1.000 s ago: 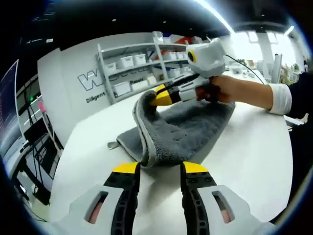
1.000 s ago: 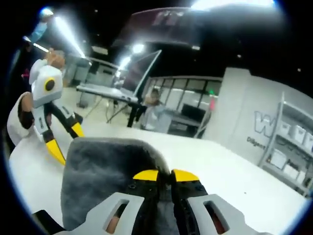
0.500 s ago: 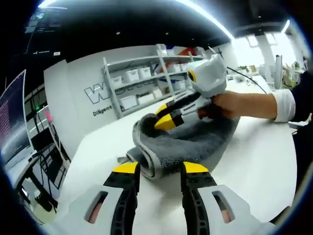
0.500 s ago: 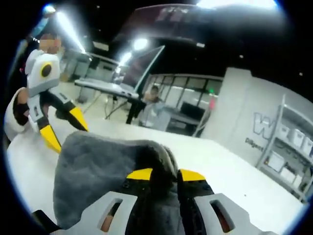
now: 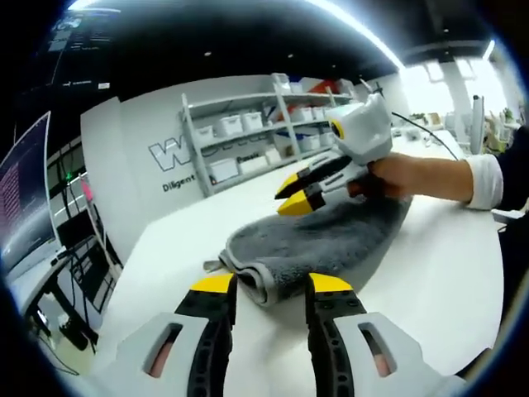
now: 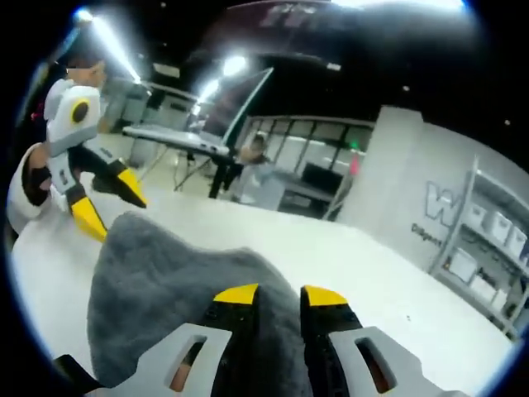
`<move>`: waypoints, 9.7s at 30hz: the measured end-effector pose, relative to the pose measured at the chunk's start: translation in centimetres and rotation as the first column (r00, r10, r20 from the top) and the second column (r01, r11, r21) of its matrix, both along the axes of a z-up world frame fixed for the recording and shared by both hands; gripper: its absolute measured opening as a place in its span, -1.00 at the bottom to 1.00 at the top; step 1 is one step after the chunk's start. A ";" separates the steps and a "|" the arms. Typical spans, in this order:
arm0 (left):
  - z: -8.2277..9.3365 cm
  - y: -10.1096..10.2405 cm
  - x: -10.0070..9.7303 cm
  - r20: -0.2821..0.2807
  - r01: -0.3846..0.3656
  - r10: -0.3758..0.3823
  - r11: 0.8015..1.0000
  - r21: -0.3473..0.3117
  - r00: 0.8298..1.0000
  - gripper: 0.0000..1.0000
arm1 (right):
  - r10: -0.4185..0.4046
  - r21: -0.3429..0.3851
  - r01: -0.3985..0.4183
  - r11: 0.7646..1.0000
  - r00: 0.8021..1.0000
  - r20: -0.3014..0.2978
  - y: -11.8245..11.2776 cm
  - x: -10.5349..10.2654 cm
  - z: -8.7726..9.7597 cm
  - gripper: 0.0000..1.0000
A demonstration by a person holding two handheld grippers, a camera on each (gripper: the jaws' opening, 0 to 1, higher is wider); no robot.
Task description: Open the folded towel by lifting each exposed corner and separating the folded layers until the towel lies flat within the target outline without major curled edges
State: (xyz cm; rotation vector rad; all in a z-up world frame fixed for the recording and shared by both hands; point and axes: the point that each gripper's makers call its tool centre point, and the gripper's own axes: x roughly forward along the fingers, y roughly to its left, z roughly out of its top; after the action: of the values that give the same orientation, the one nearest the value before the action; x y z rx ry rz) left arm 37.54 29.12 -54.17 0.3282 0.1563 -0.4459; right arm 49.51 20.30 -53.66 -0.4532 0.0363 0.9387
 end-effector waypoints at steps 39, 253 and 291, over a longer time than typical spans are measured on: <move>-3.8 -1.7 0.5 -0.191 -0.070 0.055 0.995 -0.074 0.980 -0.99 | -0.025 -0.157 0.000 0.988 0.987 -0.156 -5.1 1.4 -4.4 -0.97; -4.7 -8.8 0.7 -0.261 0.161 -0.164 0.986 -0.032 0.951 -0.71 | -0.058 -0.116 0.035 0.993 0.978 -0.199 -24.7 -2.5 -5.9 -0.98; -4.1 -6.7 3.1 -0.188 0.057 -0.062 0.998 -0.031 0.980 -0.78 | 0.346 -0.004 -0.366 0.931 0.883 -0.317 -21.8 -11.7 -4.7 -1.00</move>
State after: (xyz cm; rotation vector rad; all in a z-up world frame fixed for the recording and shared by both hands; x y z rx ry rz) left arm 40.68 22.38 -58.27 0.2660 0.3261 -0.5377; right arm 37.79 -1.52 -58.39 -0.3718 0.2791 1.3717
